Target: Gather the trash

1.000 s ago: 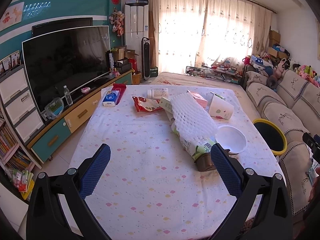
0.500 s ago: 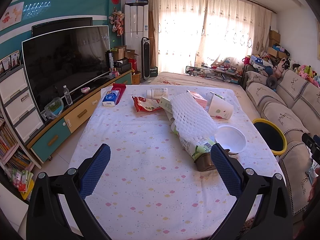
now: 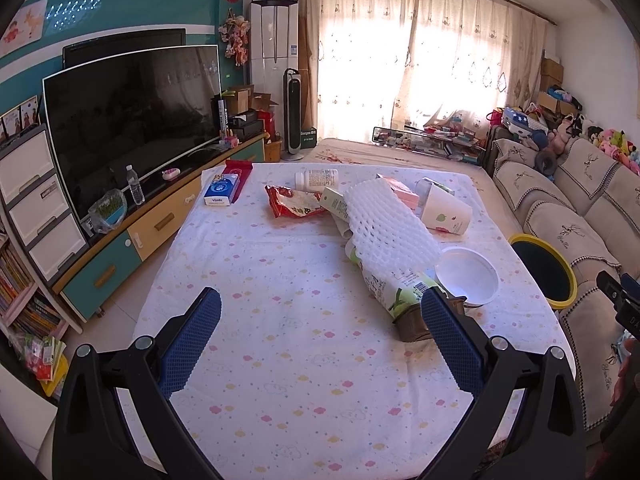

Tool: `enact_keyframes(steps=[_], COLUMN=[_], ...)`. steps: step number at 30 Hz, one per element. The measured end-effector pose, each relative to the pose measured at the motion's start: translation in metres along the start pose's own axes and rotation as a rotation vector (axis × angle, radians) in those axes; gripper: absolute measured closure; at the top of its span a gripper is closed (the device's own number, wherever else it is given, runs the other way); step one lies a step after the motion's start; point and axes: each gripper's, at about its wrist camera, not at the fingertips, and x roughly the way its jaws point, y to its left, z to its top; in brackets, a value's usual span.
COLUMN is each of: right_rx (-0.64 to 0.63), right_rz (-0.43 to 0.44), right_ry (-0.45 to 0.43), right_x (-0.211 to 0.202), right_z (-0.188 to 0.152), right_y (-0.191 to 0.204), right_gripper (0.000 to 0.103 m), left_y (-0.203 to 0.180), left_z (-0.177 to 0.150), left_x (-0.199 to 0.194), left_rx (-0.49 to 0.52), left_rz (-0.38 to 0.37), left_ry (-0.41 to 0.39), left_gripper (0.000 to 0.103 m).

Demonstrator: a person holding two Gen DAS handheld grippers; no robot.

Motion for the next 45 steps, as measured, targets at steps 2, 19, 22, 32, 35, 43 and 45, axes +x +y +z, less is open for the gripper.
enact_keyframes(steps=[2, 19, 22, 32, 35, 43, 45], right_rx=[-0.002, -0.082, -0.092, -0.100, -0.077, 0.015, 0.045], right_rz=[0.011, 0.209, 0.221, 0.248, 0.274, 0.310, 0.292], right_ry=[0.014, 0.187, 0.237, 0.346, 0.355, 0.311, 0.278], right_x=[0.007, 0.103, 0.119, 0.155, 0.159, 0.147, 0.141], right_z=[0.000, 0.014, 0.012, 0.000, -0.001, 0.010, 0.019], right_y=[0.003, 0.081, 0.090, 0.110, 0.108, 0.082, 0.065], right_gripper=[0.006, 0.039, 0.049, 0.078, 0.092, 0.094, 0.094], left_y=[0.001, 0.002, 0.004, 0.005, 0.006, 0.005, 0.003], left_z=[0.000, -0.002, -0.003, -0.008, -0.009, -0.011, -0.011], left_x=[0.004, 0.048, 0.055, 0.070, 0.072, 0.075, 0.076], left_rx=[-0.001, 0.003, -0.001, -0.004, -0.005, -0.003, 0.000], left_rz=[0.001, 0.014, 0.013, 0.008, 0.007, 0.004, 0.003], left_ry=[0.008, 0.066, 0.077, 0.100, 0.104, 0.108, 0.109], left_gripper=[0.004, 0.004, 0.004, 0.004, 0.004, 0.004, 0.004])
